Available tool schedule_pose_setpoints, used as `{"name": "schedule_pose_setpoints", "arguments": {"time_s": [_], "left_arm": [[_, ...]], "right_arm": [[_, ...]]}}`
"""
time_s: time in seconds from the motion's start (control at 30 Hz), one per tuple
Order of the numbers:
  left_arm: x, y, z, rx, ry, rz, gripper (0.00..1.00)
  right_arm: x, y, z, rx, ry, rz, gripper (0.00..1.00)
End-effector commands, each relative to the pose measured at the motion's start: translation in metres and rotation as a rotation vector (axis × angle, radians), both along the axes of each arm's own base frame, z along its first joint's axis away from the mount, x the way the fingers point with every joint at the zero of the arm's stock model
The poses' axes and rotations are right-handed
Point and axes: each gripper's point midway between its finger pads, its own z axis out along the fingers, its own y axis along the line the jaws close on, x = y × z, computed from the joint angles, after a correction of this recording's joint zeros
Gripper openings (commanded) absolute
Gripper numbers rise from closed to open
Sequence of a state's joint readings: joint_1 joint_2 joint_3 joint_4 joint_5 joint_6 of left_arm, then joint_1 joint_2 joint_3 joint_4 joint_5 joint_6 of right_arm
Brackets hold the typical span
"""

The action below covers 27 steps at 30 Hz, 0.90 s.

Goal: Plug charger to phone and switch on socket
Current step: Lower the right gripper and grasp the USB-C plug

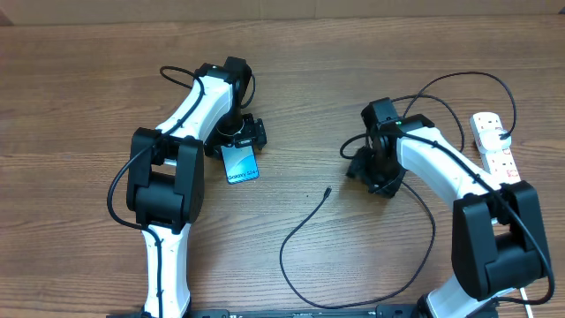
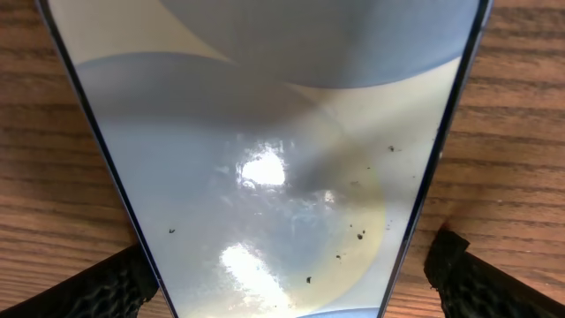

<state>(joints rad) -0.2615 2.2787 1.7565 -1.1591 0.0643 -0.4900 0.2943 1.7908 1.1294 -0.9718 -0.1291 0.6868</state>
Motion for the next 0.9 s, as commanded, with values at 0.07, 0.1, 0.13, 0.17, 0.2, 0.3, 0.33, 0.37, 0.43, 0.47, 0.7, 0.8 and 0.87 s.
{"name": "schedule_pose_setpoints", "arguments": {"time_s": [0.07, 0.1, 0.13, 0.17, 0.2, 0.3, 0.33, 0.37, 0.43, 0.47, 0.7, 0.8, 0.87], "left_arm": [[-0.018, 0.004, -0.028, 0.035, 0.083, -0.030, 0.97], [-0.018, 0.004, -0.028, 0.035, 0.083, -0.030, 0.97], [-0.018, 0.004, -0.028, 0.035, 0.084, -0.030, 0.97], [-0.018, 0.004, -0.028, 0.035, 0.084, -0.030, 0.97], [-0.018, 0.004, -0.028, 0.035, 0.084, -0.030, 0.97], [-0.019, 0.004, -0.028, 0.035, 0.087, -0.029, 0.97], [-0.019, 0.004, -0.028, 0.036, 0.088, -0.029, 0.97], [-0.020, 0.005, -0.028, 0.036, 0.091, -0.029, 0.97], [-0.020, 0.005, -0.028, 0.037, 0.091, -0.030, 0.97], [-0.020, 0.005, -0.028, 0.037, 0.091, -0.030, 0.97], [-0.022, 0.005, -0.027, 0.039, 0.099, -0.030, 0.98], [-0.022, 0.005, -0.027, 0.039, 0.100, -0.034, 1.00], [-0.023, 0.005, -0.027, 0.039, 0.101, -0.034, 1.00]], "right_arm": [[-0.021, 0.045, 0.002, 0.066, 0.027, 0.111, 0.77], [-0.024, 0.049, 0.000, 0.047, 0.023, 0.119, 0.77], [-0.027, 0.052, -0.001, 0.024, 0.016, 0.127, 0.77], [-0.028, 0.054, -0.002, 0.004, 0.010, 0.137, 0.75], [-0.031, 0.056, -0.002, -0.017, 0.004, 0.142, 0.73], [-0.036, 0.064, -0.003, -0.045, -0.005, 0.151, 0.66], [-0.036, 0.067, -0.003, -0.043, -0.009, 0.147, 0.61], [-0.037, 0.070, -0.003, -0.041, -0.013, 0.148, 0.58], [-0.037, 0.076, -0.005, -0.036, -0.022, 0.141, 0.54], [-0.036, 0.078, -0.005, -0.032, -0.027, 0.143, 0.50], [-0.034, 0.084, -0.009, -0.033, -0.038, 0.109, 0.41], [-0.035, 0.083, -0.013, -0.038, -0.031, 0.101, 0.38], [-0.037, 0.081, -0.016, -0.042, -0.024, 0.087, 0.35]]}}
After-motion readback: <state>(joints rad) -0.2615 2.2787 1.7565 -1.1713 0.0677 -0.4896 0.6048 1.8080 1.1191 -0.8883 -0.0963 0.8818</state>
